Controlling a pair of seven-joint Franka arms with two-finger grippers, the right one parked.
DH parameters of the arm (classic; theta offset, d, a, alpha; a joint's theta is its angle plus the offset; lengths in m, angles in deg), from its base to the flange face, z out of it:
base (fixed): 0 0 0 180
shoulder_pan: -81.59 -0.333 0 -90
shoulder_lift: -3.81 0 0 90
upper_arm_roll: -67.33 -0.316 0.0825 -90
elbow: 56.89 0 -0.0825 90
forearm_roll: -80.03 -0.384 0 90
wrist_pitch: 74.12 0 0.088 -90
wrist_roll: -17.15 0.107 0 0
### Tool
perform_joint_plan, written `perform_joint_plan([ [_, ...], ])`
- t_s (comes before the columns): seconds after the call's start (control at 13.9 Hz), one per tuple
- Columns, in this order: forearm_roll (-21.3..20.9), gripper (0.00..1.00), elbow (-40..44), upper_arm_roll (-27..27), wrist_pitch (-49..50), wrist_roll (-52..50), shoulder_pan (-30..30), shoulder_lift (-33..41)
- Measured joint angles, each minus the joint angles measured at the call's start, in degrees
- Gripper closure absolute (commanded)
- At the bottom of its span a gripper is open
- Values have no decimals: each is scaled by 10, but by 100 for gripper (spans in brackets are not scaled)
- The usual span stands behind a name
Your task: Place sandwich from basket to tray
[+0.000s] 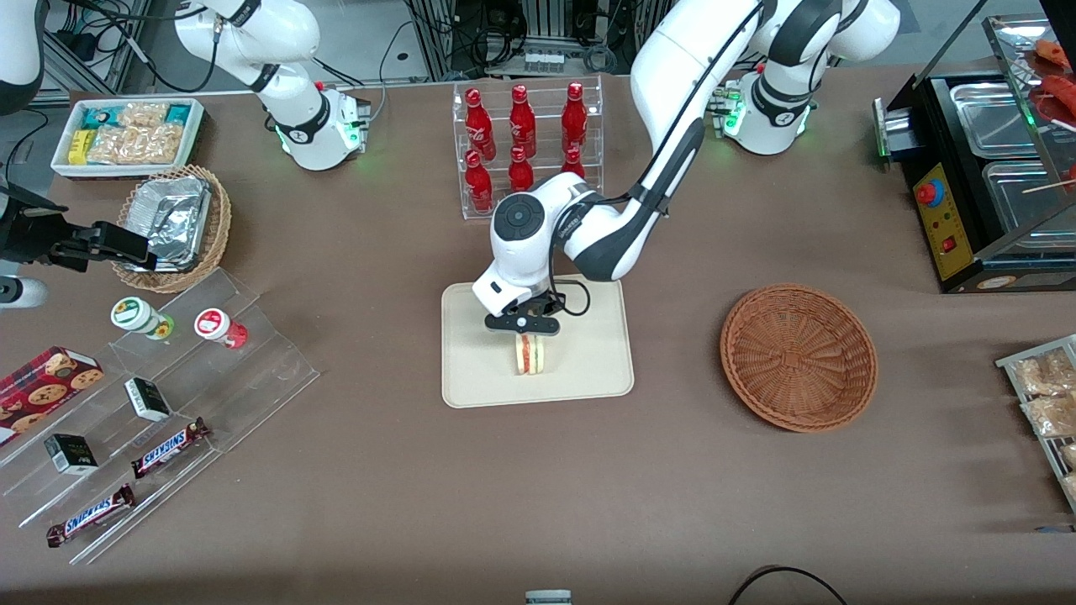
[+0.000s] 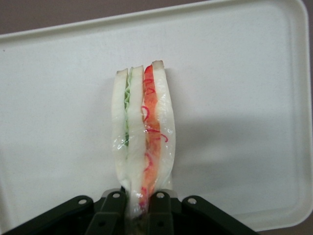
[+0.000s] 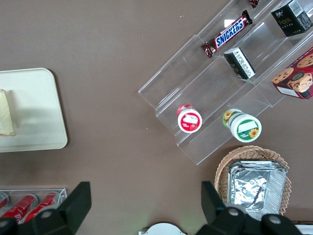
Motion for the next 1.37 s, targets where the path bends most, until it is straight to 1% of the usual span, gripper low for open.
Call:
perform_joint_plan([
  [0.07, 0, 96, 0, 0, 0, -1, 0, -4],
  [0.14, 0, 71, 0, 0, 0, -1, 0, -7],
  [0.22, 0, 44, 0, 0, 0, -2, 0, -9],
  [0.29, 0, 13, 0, 0, 0, -2, 0, -9],
  [0.36, 0, 1, 1, 0, 0, -2, 0, -9],
  [0.65, 0, 1, 10, -1, 1, -4, 0, -8],
  [0.79, -1, 1, 19, -8, 28, -18, -1, 7],
  [1.08, -1, 1, 30, -39, 117, -42, -14, 90],
  [1.37, -1, 1, 30, -44, 224, -34, -77, 193],
])
